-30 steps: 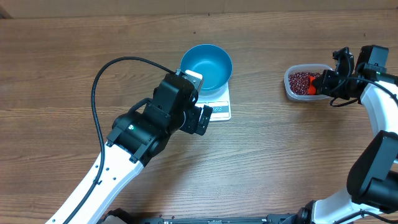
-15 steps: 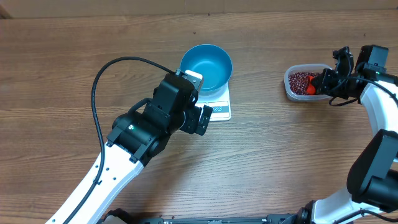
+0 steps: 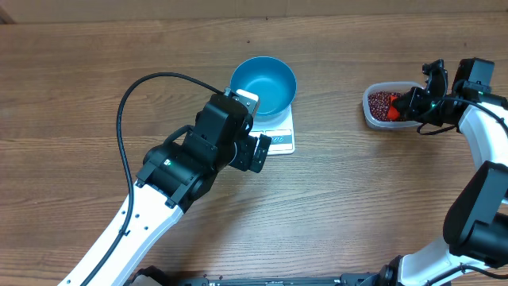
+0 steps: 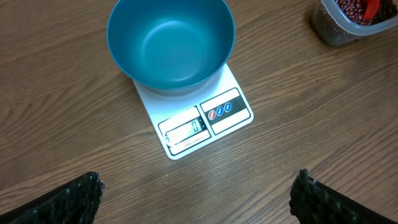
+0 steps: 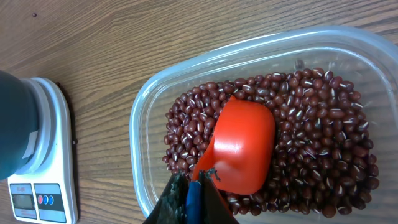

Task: Scoop item into bowl and weigh 150g on scale
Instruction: 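Dip the scoop into the red beans with the right gripper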

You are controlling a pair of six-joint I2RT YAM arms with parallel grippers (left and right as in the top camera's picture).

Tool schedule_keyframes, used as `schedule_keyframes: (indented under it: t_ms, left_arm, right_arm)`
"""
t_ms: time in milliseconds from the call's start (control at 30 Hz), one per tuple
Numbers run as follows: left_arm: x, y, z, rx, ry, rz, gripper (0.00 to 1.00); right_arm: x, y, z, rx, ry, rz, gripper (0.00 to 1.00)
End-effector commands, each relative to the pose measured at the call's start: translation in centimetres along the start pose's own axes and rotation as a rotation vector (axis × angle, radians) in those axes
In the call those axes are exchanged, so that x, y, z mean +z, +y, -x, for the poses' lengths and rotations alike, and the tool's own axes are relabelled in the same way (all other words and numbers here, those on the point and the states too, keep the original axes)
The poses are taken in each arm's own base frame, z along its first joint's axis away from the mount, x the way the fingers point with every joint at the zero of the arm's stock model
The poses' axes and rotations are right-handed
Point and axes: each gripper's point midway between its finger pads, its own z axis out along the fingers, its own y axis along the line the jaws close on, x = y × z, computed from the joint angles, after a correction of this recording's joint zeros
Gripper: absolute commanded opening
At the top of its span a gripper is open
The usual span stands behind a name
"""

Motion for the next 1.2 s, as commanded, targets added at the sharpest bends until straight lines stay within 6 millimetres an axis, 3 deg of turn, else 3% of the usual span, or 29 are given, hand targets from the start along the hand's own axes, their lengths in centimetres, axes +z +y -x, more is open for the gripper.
schedule_keyframes:
  t_ms: [0, 567, 900, 1167]
  left_arm:
    - [0.2, -0.1, 0.0, 0.002, 0.003, -0.007, 1.0]
    - [0.2, -0.1, 0.0, 0.002, 0.003, -0.007, 1.0]
    - [0.2, -0.1, 0.0, 0.002, 0.003, -0.007, 1.0]
    - [0.2, -0.1, 0.0, 0.002, 0.003, -0.007, 1.0]
  right_arm:
    - [1.7, -0.6, -1.9, 0.051, 0.068, 0.021, 0.04]
    - [-0.4, -3.5, -1.2, 0.146, 0.008, 0.061, 0.04]
    - [1.7, -4.3, -2.6, 0.195, 0.065, 0.098, 0.04]
    - [1.7, -4.3, -2.4, 0.224, 0.056, 0.103, 0.04]
